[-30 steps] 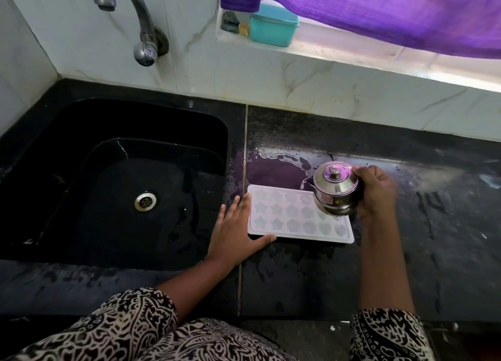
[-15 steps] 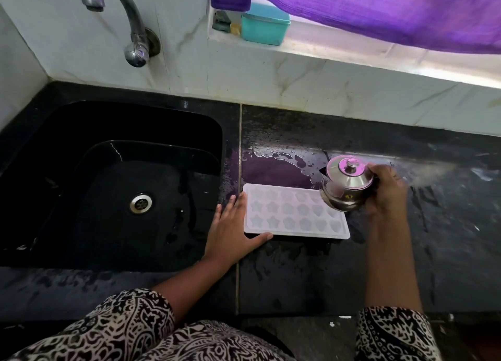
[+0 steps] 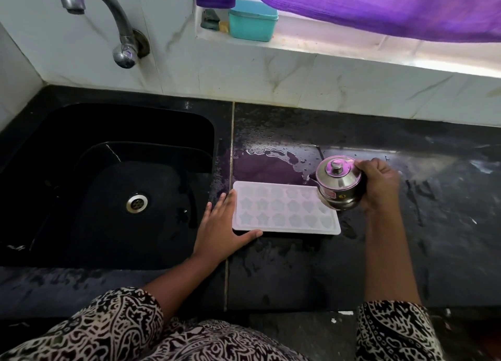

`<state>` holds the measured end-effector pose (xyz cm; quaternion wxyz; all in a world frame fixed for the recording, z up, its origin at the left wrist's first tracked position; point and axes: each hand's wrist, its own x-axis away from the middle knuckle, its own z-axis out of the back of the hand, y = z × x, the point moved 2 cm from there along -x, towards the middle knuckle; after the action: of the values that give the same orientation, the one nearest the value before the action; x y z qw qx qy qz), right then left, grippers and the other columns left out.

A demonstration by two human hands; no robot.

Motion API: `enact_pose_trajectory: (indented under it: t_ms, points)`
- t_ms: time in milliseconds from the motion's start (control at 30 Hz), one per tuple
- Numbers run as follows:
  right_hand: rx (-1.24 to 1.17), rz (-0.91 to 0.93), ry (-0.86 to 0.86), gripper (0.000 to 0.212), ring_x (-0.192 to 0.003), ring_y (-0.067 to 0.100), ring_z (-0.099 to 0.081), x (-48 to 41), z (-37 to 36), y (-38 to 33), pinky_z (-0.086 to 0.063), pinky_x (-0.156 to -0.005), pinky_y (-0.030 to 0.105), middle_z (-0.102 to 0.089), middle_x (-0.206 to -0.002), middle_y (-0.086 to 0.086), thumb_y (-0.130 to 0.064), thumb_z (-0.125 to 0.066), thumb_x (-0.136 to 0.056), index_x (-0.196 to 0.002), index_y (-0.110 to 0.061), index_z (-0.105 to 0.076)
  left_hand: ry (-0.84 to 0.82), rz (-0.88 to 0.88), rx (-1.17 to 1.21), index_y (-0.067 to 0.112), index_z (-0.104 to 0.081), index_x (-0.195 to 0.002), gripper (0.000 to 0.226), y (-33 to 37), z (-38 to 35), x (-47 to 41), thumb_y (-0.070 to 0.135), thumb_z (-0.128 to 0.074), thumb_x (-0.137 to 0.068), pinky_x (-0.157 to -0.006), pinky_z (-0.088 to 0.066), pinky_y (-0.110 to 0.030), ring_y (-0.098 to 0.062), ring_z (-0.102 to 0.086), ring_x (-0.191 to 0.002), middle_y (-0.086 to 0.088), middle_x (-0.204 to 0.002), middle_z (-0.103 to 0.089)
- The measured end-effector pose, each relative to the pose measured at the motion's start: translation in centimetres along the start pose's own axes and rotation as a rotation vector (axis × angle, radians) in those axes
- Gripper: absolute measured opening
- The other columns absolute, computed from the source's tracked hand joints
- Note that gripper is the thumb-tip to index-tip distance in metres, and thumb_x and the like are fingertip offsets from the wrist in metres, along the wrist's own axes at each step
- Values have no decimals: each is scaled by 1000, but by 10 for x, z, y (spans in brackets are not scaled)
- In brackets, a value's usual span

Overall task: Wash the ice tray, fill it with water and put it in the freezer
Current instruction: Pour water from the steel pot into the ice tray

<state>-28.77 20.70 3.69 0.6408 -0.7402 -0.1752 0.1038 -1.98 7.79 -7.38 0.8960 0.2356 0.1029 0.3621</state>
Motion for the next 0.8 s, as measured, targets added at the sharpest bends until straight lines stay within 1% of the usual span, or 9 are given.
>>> enact_pose_trajectory:
  t_ms: [167, 267, 367, 533, 700, 800]
  points:
    - [54, -23, -35, 40, -41, 8, -43, -3, -1, 0, -38, -45, 18, -50, -44, -7, 1, -61, -77, -47, -20, -45, 7, 9, 21, 18, -7, -155, 118, 1, 0, 0, 89, -34, -64, -118, 1, -30, -5, -4, -147, 5, -161, -15]
    - [67, -40, -54, 35, -40, 5, -46, -5, -2, 0, -39, -43, 16, -51, -44, -8, 1, -60, -78, -53, -16, -43, 8, 11, 32, 18, -7, -155, 122, 1, 0, 0, 92, -36, -62, -118, 1, -30, -6, -6, -147, 5, -161, -17]
    - [66, -44, -71, 36, -41, 6, -44, -7, -2, 1, -38, -44, 17, -50, -45, -7, 0, -61, -77, -51, -18, -44, 2, 15, 37, 18, -7, -155, 122, 0, -1, -1, 93, -33, -61, -118, 1, -31, -5, -6, -147, 5, -161, -17]
    - [88, -60, -78, 32, -41, 6, -47, -10, 0, 4, -40, -44, 18, -52, -47, -6, -2, -62, -77, -55, -17, -44, 3, 17, 30, 19, -5, -155, 119, 0, -1, -1, 89, -37, -64, -117, 3, -28, 2, -1, -142, 6, -161, -16]
    - [109, -63, -65, 34, -44, 9, -46, -14, 0, 3, -40, -47, 21, -51, -49, -4, -3, -64, -75, -53, -19, -44, 11, 21, 46, 20, -8, -155, 119, 0, -2, -1, 89, -41, -64, -119, -1, -31, -3, -6, -146, 6, -160, -18]
    - [128, -63, -66, 33, -44, 8, -46, -15, -1, 1, -41, -45, 19, -51, -46, -7, -3, -63, -77, -54, -18, -44, 11, 23, 50, 20, -8, -155, 120, 0, -2, -1, 90, -38, -63, -120, -1, -32, -4, -7, -147, 6, -160, -18]
